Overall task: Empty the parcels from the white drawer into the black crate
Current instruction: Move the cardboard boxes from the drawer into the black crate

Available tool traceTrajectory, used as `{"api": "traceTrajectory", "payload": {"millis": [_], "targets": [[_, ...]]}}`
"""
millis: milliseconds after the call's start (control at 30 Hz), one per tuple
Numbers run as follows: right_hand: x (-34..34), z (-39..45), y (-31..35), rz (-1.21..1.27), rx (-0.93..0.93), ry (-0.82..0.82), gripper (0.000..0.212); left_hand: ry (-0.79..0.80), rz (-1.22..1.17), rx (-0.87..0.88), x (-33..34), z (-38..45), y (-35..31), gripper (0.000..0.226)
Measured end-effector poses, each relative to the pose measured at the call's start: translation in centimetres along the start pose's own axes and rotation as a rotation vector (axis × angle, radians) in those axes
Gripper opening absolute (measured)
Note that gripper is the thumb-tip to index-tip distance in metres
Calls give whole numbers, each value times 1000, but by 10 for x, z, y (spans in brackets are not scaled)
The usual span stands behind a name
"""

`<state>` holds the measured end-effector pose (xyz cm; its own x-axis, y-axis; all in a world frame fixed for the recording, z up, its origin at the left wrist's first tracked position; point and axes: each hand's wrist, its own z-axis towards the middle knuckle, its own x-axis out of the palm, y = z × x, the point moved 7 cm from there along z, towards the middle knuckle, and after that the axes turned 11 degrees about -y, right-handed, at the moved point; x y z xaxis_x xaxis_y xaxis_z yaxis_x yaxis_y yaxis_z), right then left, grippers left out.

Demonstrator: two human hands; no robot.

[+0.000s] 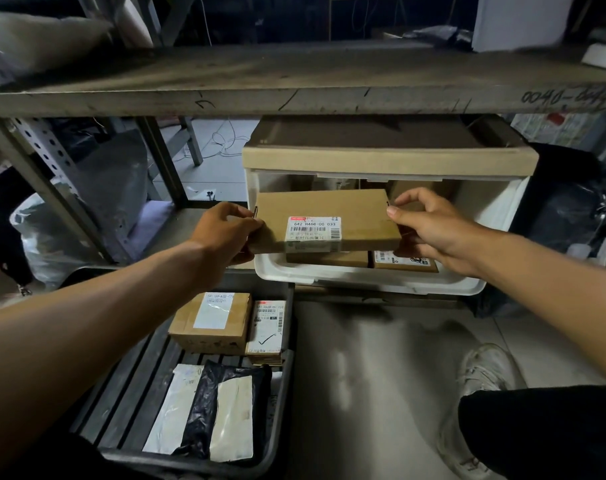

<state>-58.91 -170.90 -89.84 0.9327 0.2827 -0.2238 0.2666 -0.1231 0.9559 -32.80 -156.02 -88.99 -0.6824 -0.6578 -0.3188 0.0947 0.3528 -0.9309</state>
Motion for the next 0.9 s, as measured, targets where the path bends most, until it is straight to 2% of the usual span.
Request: {"api": "traceTrajectory", "payload": {"millis": [67,167,300,633,733,900], "targets": [[3,-2,2,5,-5,29,7,-10,-21,7,-3,-2,-2,21],[4,-4,4,21,-2,48,23,-14,-58,-16,-9,-3,-2,18],[3,-5,2,-42,10,57,41,-9,-132,-79,-13,-5,1,29],[-2,-7,-1,-51,30,61,21,14,13,8,-12,-9,1,34],[-1,-9,-3,-69,30,69,10,27,41,27,-12,-12,3,24],[3,-9,-5,-117,25,58,22,39,48,31,-17,-12,7,10]]}}
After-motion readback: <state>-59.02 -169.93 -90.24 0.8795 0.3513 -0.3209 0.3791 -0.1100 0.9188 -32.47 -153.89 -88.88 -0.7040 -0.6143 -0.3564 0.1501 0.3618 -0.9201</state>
